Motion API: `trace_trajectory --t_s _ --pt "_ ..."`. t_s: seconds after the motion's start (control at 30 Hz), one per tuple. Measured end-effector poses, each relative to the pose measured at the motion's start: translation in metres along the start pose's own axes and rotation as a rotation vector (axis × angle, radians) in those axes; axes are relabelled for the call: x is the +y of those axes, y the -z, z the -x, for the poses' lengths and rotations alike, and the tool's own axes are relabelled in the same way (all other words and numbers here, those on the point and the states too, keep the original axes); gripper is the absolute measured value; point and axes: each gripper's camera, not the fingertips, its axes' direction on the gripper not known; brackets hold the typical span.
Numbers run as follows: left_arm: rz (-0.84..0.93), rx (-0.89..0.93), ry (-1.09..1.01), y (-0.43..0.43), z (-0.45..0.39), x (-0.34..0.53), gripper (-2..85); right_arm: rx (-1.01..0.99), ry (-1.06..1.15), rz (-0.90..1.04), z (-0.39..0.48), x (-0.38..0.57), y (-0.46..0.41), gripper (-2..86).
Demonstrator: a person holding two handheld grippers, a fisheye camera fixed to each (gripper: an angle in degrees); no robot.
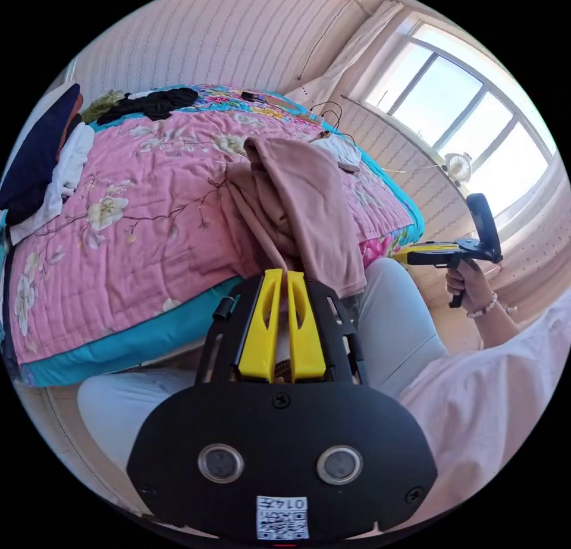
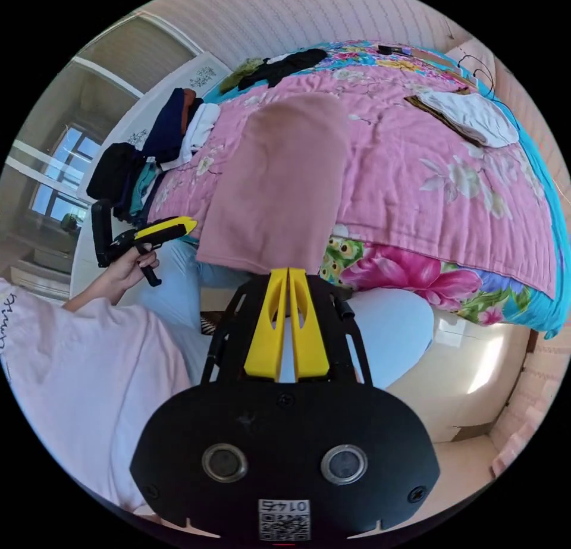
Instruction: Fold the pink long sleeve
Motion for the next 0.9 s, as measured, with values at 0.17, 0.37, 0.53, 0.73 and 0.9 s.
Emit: trace_trajectory --t_s 0.17,0.37,0.53,0.73,0.9 --pt "-0.025 0.055 0.010 0.037 0.004 -0.005 -0.9 -0.076 0.100 0.055 0.058 -0.023 -0.021 11.5" --pt "-0.066 0.115 0.020 0.085 0.007 0.001 -1.0 -0.084 0.166 0.148 0.113 -0.042 -0.065 17.9" --pt "-0.078 0.121 0.031 0.124 0.013 0.005 -1.0 0.014 0.210 0.170 0.116 -0.033 -0.060 6.1" --pt "-0.134 0.163 0.058 0.188 0.027 0.011 -1.0 -0.078 -0.042 -0.021 0.058 0.008 0.014 2.3" --pt "-0.287 0.254 0.080 0.262 0.038 0.013 -1.0 -0.272 -0.259 -0.359 0.001 0.064 0.102 1.8"
